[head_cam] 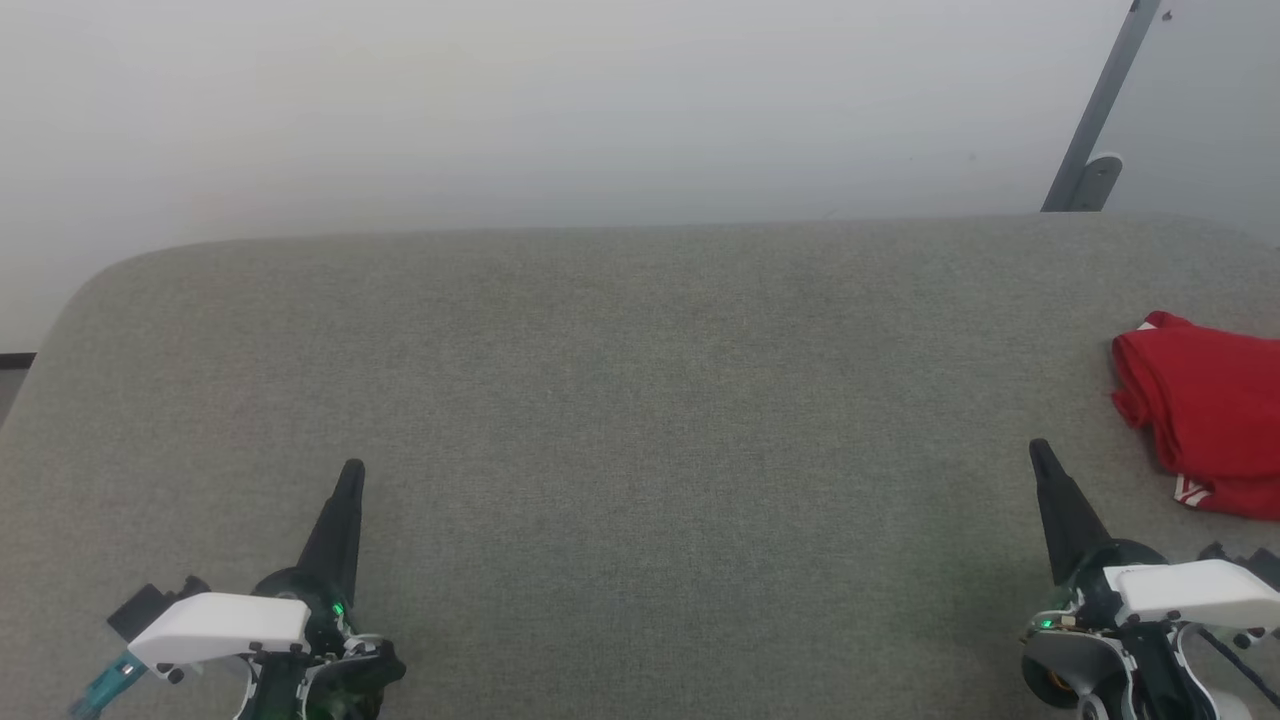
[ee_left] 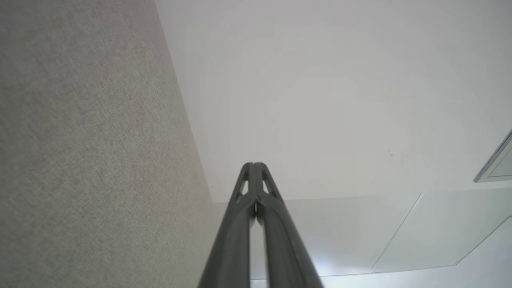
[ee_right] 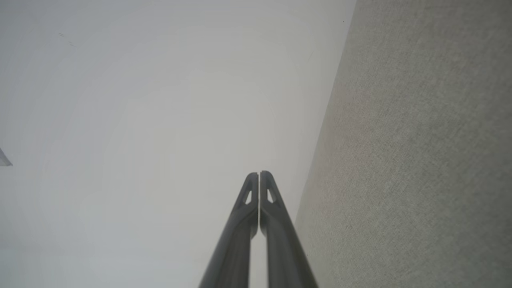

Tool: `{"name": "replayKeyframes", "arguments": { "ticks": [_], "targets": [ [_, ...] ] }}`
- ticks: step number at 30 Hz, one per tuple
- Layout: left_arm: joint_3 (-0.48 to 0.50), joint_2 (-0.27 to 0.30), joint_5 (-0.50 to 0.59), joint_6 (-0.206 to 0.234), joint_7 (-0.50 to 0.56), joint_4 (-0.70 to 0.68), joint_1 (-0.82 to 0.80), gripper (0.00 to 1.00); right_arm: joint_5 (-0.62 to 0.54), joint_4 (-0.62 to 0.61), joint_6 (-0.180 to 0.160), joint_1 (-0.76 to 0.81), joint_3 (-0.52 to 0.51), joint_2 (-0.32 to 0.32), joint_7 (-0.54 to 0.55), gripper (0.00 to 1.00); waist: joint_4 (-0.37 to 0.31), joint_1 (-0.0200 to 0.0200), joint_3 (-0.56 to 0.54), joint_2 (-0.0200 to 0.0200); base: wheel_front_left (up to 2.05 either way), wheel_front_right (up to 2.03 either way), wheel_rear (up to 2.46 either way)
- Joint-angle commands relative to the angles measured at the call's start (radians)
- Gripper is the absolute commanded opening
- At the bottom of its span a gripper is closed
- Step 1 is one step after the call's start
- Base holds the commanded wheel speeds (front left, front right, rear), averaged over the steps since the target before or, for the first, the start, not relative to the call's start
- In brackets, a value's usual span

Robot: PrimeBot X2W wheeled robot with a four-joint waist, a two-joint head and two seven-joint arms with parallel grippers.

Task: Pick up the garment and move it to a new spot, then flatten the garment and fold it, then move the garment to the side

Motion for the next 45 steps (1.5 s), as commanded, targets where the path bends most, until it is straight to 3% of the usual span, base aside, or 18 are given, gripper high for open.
{"name": "replayKeyframes", "arguments": {
  "ticks": [1,45],
  "targets": [
    [0.005,0.000,-0.010,-0.003,0.008,0.003,-0.017,0.00,0.015,0.006,0.000,-0.012,-0.001,0.005,0.005,0.00,-0.001,0.0000,0.000,0.0000,0.00,0.00,0.00],
    [0.014,-0.008,-0.018,-0.003,0.020,0.006,-0.021,0.00,0.032,0.008,0.000,-0.014,-0.001,0.005,0.007,0.00,-0.002,0.0000,0.001,0.0000,0.00,0.00,0.00]
  ]
}}
